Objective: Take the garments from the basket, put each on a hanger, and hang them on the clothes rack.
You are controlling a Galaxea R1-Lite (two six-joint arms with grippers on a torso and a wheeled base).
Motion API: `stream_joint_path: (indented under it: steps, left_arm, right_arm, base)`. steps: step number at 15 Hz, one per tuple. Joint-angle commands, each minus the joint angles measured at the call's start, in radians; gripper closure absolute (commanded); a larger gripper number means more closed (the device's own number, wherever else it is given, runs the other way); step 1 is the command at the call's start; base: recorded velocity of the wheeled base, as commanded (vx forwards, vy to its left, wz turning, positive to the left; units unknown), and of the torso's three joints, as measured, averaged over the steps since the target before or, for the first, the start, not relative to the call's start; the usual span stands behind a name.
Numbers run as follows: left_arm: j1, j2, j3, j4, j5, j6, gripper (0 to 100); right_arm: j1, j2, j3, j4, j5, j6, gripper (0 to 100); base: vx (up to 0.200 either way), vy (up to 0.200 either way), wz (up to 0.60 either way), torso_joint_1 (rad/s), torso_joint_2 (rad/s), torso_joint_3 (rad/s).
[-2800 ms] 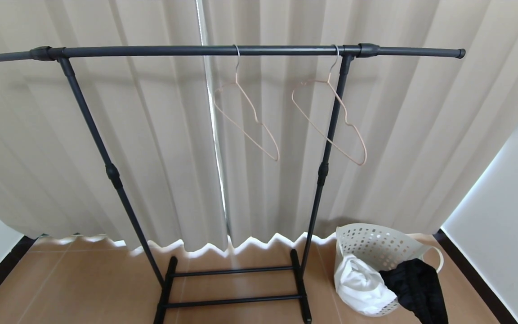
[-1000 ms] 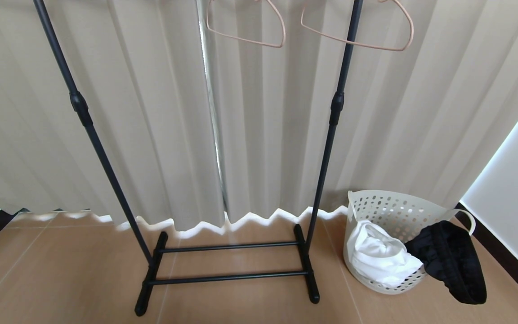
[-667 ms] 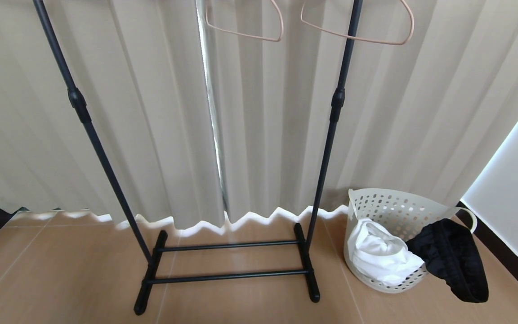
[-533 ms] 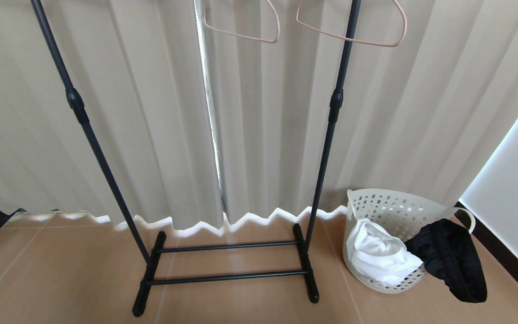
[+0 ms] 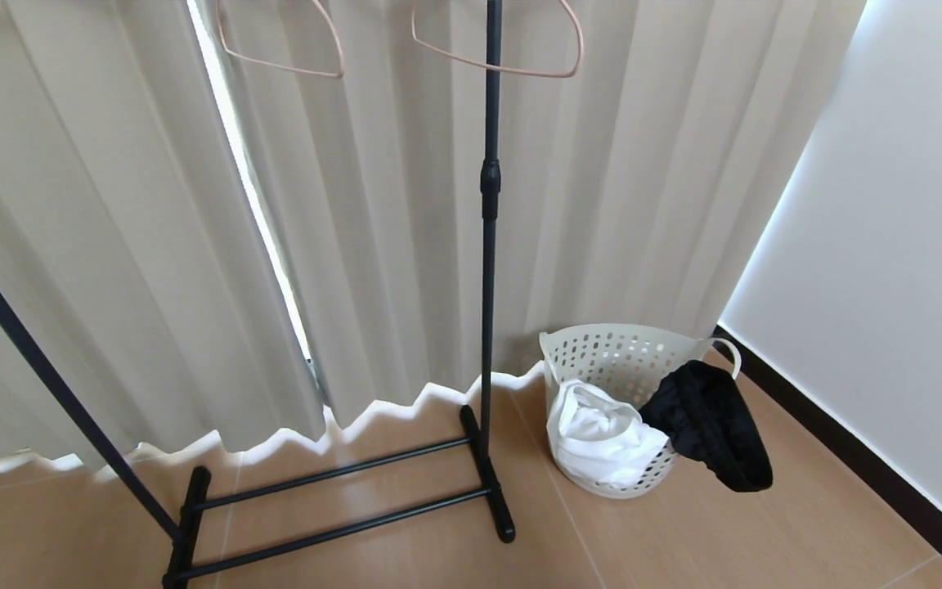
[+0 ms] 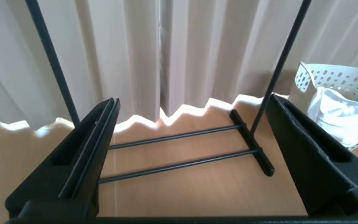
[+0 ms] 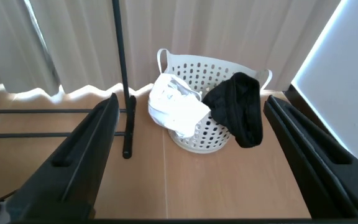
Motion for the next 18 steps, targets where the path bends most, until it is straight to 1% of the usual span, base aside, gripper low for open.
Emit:
stream_joint_path:
  steps: [1, 7, 11, 18]
  left_arm:
    - [0.001, 0.001, 0.000, -0.001, 0.000, 0.000, 0]
    - [0.001, 0.001, 0.000, -0.001, 0.000, 0.000, 0]
    - [0.001, 0.001, 0.000, -0.001, 0.000, 0.000, 0]
    - [0.001, 0.001, 0.000, -0.001, 0.002, -0.003, 0]
  right_arm:
    - [0.000, 0.000, 0.000, 0.000, 0.000, 0.000, 0]
    - [0.000, 0.000, 0.000, 0.000, 0.000, 0.000, 0]
    - [0.000, 0.000, 0.000, 0.000, 0.001, 0.000, 0]
    - [0.000, 0.000, 0.000, 0.000, 0.000, 0.000, 0]
  base:
    - [0.000, -0.200, 0.00, -0.002, 0.00, 0.002]
    - [0.000, -0.200, 0.00, 0.003, 0.00, 0.006]
    - [0.200, 0.000, 0.00, 0.001, 0.00, 0.006]
    - [0.000, 0.000, 0.00, 0.000, 0.00, 0.000]
